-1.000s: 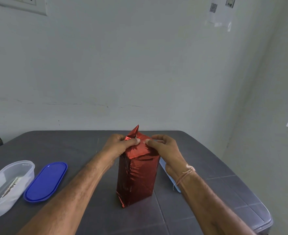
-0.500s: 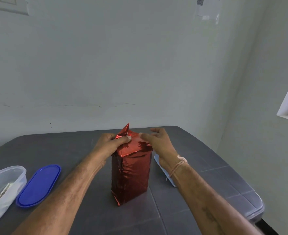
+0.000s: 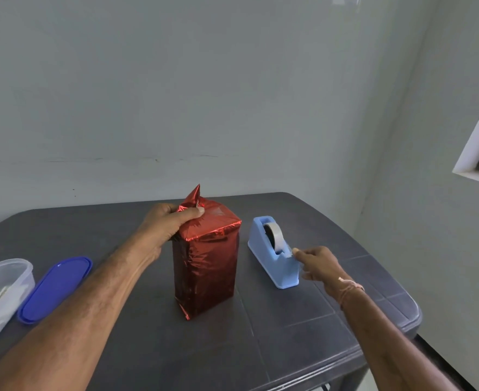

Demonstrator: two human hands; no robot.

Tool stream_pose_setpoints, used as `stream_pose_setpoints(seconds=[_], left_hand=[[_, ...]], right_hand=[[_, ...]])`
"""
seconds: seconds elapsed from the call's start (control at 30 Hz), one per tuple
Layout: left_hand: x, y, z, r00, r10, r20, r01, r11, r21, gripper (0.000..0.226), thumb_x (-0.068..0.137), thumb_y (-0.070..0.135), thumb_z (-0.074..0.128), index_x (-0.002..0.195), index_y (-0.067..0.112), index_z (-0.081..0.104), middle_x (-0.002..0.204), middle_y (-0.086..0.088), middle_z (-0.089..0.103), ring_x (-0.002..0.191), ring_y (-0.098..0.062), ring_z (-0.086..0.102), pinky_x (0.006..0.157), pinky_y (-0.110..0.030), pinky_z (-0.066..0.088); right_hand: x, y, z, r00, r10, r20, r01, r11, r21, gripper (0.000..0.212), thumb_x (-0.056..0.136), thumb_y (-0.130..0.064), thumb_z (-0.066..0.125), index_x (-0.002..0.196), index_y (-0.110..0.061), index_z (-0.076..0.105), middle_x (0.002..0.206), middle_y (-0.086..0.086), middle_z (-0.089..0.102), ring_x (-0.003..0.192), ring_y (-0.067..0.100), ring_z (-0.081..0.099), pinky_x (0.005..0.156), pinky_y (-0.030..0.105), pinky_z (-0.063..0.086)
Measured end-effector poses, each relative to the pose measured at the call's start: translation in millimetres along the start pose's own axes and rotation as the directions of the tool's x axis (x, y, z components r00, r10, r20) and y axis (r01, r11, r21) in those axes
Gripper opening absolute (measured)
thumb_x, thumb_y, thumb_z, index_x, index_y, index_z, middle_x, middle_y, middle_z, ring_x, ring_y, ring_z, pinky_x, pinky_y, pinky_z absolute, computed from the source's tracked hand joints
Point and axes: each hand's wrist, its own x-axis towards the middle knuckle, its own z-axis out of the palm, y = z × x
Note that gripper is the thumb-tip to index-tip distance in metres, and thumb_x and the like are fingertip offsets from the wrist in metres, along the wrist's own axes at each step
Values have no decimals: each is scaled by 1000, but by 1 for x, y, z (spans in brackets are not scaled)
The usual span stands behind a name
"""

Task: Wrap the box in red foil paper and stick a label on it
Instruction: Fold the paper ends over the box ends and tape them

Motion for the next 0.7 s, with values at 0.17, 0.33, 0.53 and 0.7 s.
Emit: stream_pose_setpoints(seconds=[0.17, 0.33, 0.53, 0.7], left_hand=[[1, -2, -2, 1000, -7, -4, 7, 1000, 7, 25, 79, 27, 85, 93, 9, 76, 77, -4, 78, 62, -10, 70, 65, -24, 52], [0, 0, 1, 1000, -4, -6, 4, 1000, 8, 23, 80, 26, 85, 92, 10, 74, 79, -6, 77, 64, -11, 70, 66, -24, 53], [2, -1, 0, 1000, -8, -10, 8, 1000, 3, 28, 79, 26, 85, 97, 8, 74, 87, -9, 77, 71, -15, 71, 68, -25, 54], [6, -3, -2, 1000, -4, 1, 4, 1000, 3, 35, 79, 26, 85, 106, 5, 75, 94, -12, 78, 76, -18, 71, 70, -27, 54]], right_hand=[[9, -14, -4, 997, 17, 77, -21, 999, 47, 31, 97, -32, 71, 109, -3, 71, 114, 14, 69, 97, 29, 71, 70, 32, 64], [12, -26, -5, 985, 79, 156, -86, 996, 38, 39, 94, -24, 75, 121, 3, 67, 125, 16, 63, 108, 34, 67, 73, 39, 64], [10, -36, -5, 971, 149, 189, -174, 977, 123, 45, 94, -17, 74, 128, 7, 60, 127, 19, 58, 106, 41, 67, 79, 52, 63], [6, -27, -5, 975, 123, 185, -171, 948, 267, 40, 94, -17, 73, 126, 4, 65, 133, 20, 59, 108, 40, 68, 76, 53, 64]])
